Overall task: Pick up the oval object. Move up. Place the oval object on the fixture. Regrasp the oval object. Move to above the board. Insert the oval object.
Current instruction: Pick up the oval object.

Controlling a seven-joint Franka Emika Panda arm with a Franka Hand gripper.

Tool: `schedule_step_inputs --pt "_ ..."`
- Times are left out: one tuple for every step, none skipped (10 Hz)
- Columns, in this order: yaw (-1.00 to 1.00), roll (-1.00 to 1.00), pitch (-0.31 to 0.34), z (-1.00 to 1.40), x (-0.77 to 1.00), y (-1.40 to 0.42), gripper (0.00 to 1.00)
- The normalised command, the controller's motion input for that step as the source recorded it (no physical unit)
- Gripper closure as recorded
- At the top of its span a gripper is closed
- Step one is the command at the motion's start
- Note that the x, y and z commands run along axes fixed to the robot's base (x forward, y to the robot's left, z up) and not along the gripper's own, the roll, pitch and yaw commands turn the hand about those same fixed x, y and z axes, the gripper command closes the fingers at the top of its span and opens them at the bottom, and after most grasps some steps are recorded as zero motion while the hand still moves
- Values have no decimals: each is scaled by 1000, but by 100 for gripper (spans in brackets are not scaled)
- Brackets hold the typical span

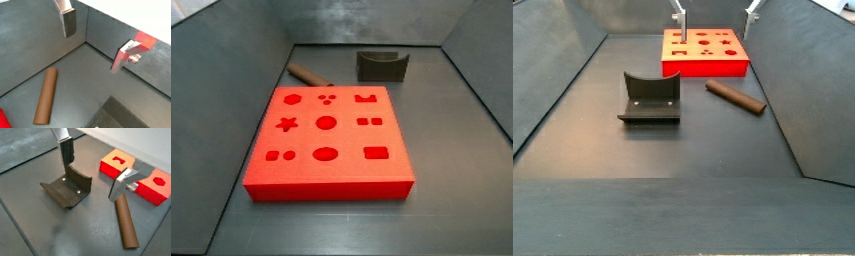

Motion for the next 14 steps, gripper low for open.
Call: schedule_step_inputs --pt "-71 126 171 -31 43 -137 0" --pt "-20 69 11 0 -37 0 0" --pt "-66 0 -40 -74 -983 -363 0" --pt "506 -29 -74 -254 -694 -214 0" --pt "740 7 0 -294 -306 -323 0" --pt "857 31 0 -426 -320 -174 0" --pt "997 36 0 -363 -83 -180 0" --pt "1000 36 0 -414 -40 -149 0" --pt "1000 66 0 -517 -86 -143 0" --pt "1000 74 0 -546 -111 -129 0" --pt "966 119 -27 -640 -200 -160 0" --pt "926 159 -57 -746 -266 -183 0" --pt "894 176 -61 -786 -303 -209 0" --pt "726 177 -74 -763 -403 -346 0"
